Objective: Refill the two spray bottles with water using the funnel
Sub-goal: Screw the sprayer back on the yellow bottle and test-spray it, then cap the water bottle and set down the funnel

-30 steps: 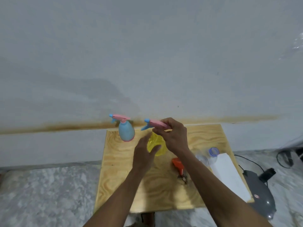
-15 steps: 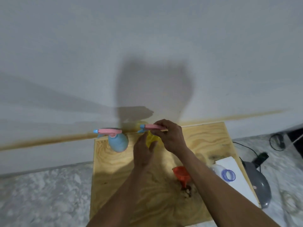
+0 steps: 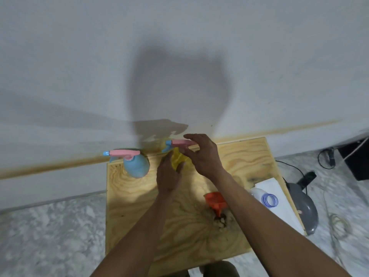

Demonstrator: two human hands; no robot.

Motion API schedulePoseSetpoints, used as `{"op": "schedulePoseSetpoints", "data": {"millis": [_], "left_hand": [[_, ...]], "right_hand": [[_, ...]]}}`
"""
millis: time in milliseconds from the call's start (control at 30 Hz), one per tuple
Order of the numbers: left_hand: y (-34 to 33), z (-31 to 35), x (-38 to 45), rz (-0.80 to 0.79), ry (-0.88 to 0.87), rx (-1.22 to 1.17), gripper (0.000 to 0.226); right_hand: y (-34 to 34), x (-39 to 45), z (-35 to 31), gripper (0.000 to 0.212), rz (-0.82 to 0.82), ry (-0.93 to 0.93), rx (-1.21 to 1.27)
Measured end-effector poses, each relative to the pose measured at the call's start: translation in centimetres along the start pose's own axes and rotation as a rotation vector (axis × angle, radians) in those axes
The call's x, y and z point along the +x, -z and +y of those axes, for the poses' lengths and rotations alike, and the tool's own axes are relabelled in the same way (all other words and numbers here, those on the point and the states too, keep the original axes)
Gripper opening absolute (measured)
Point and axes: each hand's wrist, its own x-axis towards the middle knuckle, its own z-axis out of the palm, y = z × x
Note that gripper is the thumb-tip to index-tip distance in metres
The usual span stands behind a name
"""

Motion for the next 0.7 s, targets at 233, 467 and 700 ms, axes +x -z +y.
{"op": "schedulePoseSetpoints", "data": {"millis": [233, 467, 700], "left_hand": [[0.2, 0.5, -0.2, -0.028, 0.022, -0.016, 0.057], [-0.3, 2.1, -4.8, 0.034, 0.141, -0.074, 0.067], [-2.5, 9.1, -13.7, 0.049, 0.054, -0.254, 0.056]], "right_hand": [[5.2, -1.8, -1.8, 0.047, 0.024, -0.153, 0.023], [15.3, -5.1, -2.0, 0.028, 0.180, -0.119, 0.165], [19.4, -11.5, 9.3, 0.013, 0.374, -0.302, 0.020]]}}
